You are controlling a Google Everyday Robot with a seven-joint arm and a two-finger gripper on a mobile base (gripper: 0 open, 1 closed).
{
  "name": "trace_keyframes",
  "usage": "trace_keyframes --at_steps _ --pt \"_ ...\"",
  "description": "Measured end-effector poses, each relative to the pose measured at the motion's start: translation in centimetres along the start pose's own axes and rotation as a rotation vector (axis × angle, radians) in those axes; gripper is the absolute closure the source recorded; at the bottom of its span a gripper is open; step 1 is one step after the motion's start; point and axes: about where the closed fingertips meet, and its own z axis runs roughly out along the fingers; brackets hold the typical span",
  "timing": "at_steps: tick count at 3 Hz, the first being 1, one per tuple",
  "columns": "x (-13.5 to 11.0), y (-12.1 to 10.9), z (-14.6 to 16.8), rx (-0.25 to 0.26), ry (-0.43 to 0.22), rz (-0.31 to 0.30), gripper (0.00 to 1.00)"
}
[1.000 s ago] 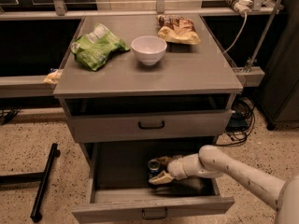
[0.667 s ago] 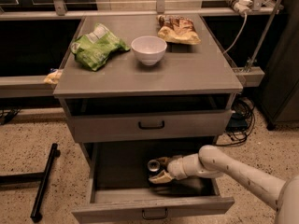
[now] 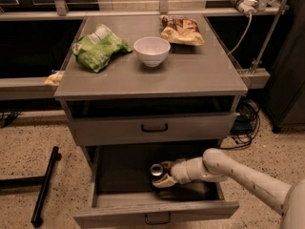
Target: Pick pepsi can from middle drawer and place on counter
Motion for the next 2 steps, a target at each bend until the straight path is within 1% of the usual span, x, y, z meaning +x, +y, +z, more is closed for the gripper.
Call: trace_keyframes --at_steps 1,2 --pt "0.0 0.0 0.0 0.000 0.000 0.000 1.00" --pt "-1.4 0.8 -1.3 0.011 0.001 0.014 1.00"
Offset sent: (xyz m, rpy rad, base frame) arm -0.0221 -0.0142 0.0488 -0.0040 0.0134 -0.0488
